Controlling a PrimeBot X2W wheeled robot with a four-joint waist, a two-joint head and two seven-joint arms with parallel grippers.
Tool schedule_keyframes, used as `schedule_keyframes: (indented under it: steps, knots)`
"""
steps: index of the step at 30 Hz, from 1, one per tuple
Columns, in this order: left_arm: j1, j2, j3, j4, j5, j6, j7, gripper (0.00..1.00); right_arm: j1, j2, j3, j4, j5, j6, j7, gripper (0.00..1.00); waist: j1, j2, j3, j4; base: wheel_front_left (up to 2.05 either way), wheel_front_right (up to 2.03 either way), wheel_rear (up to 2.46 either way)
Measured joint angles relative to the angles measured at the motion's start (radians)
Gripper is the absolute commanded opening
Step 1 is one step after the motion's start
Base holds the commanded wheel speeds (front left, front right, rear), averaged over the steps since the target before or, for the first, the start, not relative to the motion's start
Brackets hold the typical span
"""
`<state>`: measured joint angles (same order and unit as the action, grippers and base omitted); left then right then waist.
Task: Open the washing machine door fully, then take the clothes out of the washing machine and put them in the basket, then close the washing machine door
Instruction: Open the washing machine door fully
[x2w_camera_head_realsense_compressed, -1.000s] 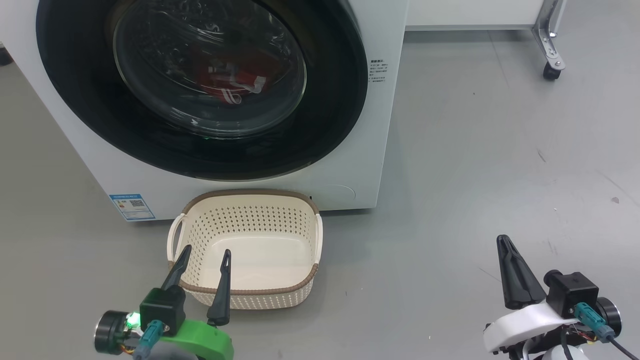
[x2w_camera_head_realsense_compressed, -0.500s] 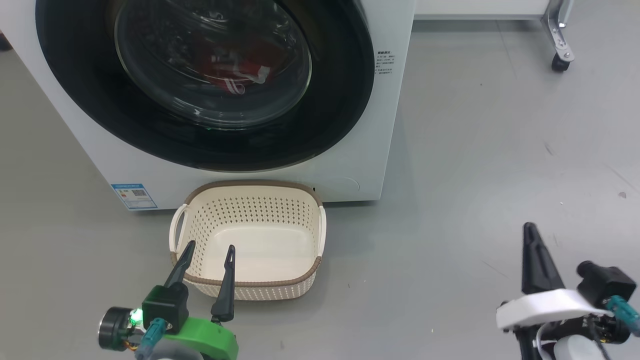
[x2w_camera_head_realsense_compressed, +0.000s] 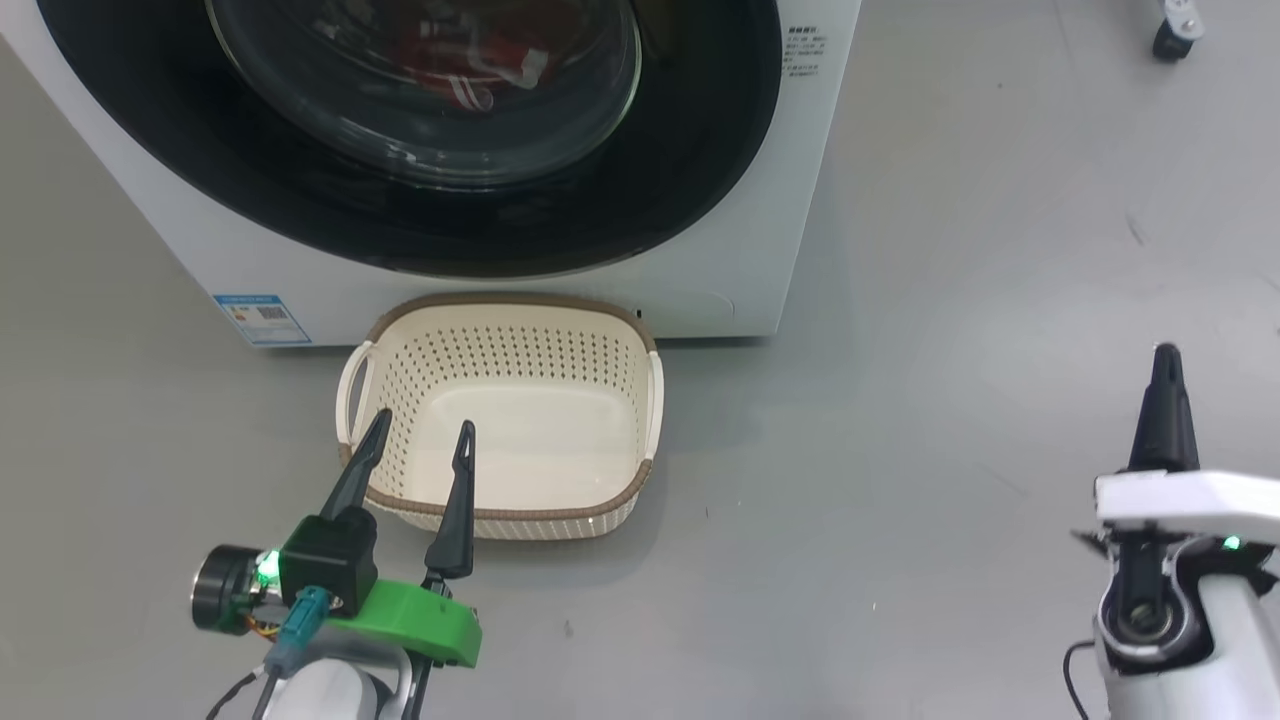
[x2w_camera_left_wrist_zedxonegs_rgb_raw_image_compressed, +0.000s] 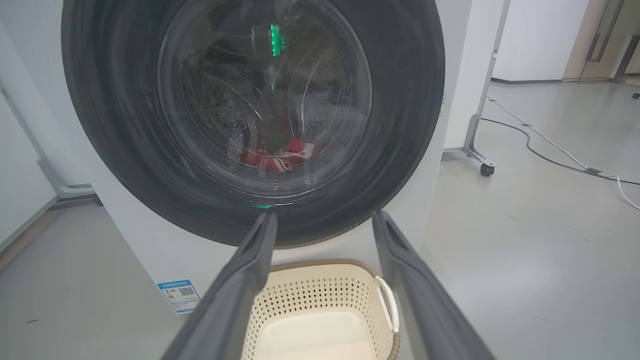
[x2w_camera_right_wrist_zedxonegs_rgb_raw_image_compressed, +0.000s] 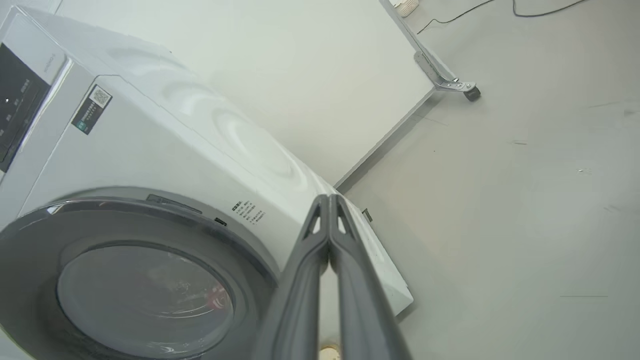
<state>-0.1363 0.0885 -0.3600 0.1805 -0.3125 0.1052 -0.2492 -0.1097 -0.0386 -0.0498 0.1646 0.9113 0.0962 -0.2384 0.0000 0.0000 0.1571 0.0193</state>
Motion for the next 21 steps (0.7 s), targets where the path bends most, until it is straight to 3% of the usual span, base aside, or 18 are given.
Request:
schedule_keyframes:
  steps: [5, 14, 21]
  knots:
    - [-0.028, -0.003, 0.001, -0.015, 0.006, 0.000, 0.000, 1.00, -0.093, 0.000, -0.030, 0.007, 0.200, 0.010, 0.064, 0.00, 0.0000, 0.0000, 0.046, 0.010, 0.00, 0.00, 0.00]
    - [-0.101, -0.006, -0.001, -0.042, 0.030, -0.005, 0.000, 1.00, -0.269, -0.005, -0.078, 0.008, 0.462, 0.010, 0.204, 0.00, 0.0000, 0.0000, 0.134, 0.034, 0.00, 0.00, 0.00]
    - [-0.153, -0.010, -0.007, -0.060, 0.047, -0.007, -0.001, 1.00, -0.406, -0.011, -0.120, 0.017, 0.587, 0.010, 0.306, 0.00, 0.0000, 0.0000, 0.202, 0.055, 0.00, 0.00, 0.00]
